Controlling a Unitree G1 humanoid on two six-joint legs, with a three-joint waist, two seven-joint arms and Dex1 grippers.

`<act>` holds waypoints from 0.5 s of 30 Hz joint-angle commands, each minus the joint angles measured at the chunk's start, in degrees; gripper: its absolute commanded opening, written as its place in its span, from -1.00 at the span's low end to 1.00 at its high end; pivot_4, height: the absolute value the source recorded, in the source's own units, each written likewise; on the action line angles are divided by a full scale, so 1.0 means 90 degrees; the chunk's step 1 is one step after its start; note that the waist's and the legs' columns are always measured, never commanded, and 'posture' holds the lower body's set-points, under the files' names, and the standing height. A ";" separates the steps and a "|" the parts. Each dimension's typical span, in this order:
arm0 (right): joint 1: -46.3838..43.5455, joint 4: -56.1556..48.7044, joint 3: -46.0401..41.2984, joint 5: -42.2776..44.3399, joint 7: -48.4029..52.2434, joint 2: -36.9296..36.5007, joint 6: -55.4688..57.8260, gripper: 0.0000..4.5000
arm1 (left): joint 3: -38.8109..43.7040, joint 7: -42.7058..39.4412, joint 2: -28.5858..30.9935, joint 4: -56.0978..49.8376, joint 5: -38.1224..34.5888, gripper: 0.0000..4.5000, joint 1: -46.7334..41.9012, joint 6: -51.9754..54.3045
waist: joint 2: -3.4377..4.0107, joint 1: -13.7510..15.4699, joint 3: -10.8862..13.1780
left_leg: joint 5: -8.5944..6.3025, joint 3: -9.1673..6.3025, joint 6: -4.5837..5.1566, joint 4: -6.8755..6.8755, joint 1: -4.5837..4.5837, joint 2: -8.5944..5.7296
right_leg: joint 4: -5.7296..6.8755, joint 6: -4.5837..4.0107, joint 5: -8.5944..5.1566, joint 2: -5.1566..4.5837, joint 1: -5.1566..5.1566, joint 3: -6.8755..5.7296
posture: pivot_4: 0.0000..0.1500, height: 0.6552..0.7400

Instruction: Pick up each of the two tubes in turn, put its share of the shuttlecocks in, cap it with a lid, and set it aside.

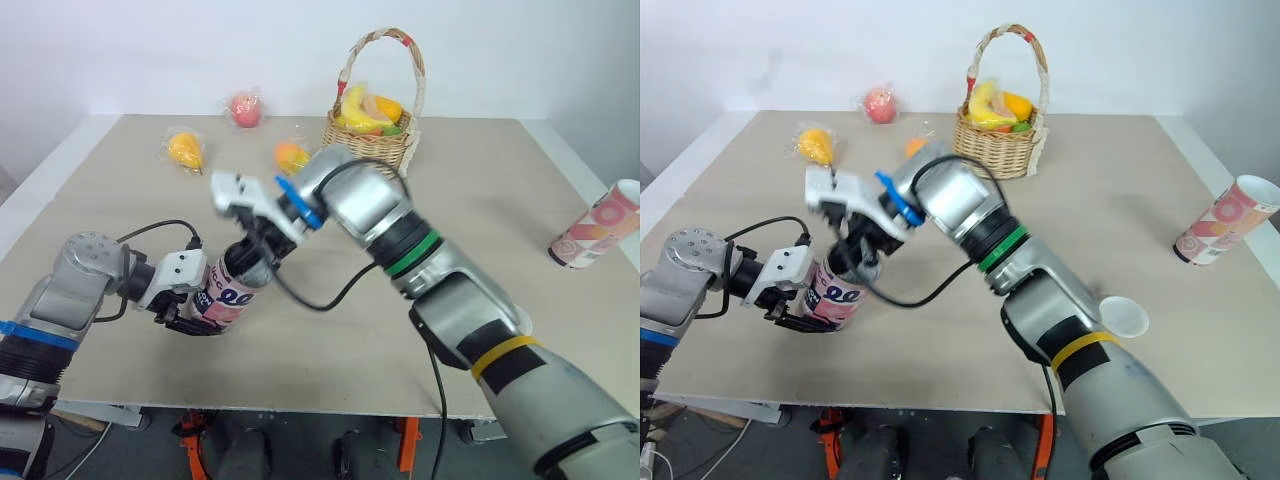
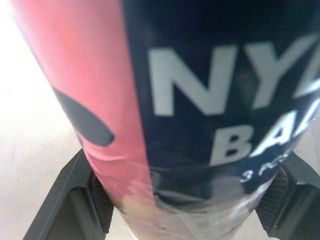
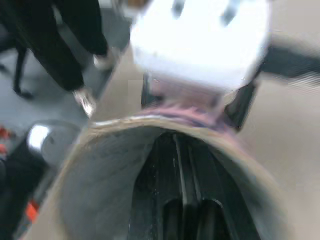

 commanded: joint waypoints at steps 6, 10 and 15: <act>0.0229 -0.1210 -0.1613 0.0854 0.0501 -0.1831 0.0028 -0.94 | -0.0055 0.0151 -0.0128 -0.0188 -0.0169 0.43 0.0193 0.0013 | 0.0000 0.0000 0.0002 | 0.0005 0.0002 -0.0008 -0.0002 -0.0013 -0.0014 | -0.0003 0.0012 0.0001 -0.0036 0.0004 -0.0012 | 1.00 1.00; 0.0833 -0.1827 -0.1843 0.0681 -0.0287 -0.2604 0.0548 -0.42 | 0.0311 0.0282 -0.0273 -0.0317 -0.0554 0.43 0.0125 0.0028 | 0.0001 0.0004 0.0003 | 0.0005 0.0002 -0.0008 -0.0002 -0.0018 -0.0017 | -0.0005 0.0012 0.0001 -0.0046 0.0001 -0.0017 | 1.00 1.00; 0.2226 -0.3095 -0.2498 0.0899 -0.0552 -0.3795 0.0657 0.61 | 0.0717 0.0595 -0.0798 -0.0902 -0.1444 0.43 -0.0081 0.0358 | -0.0020 -0.0014 0.0036 | 0.0006 -0.0003 -0.0010 0.0007 -0.0072 -0.0012 | -0.0015 0.0014 0.0008 -0.0040 -0.0039 -0.0023 | 1.00 1.00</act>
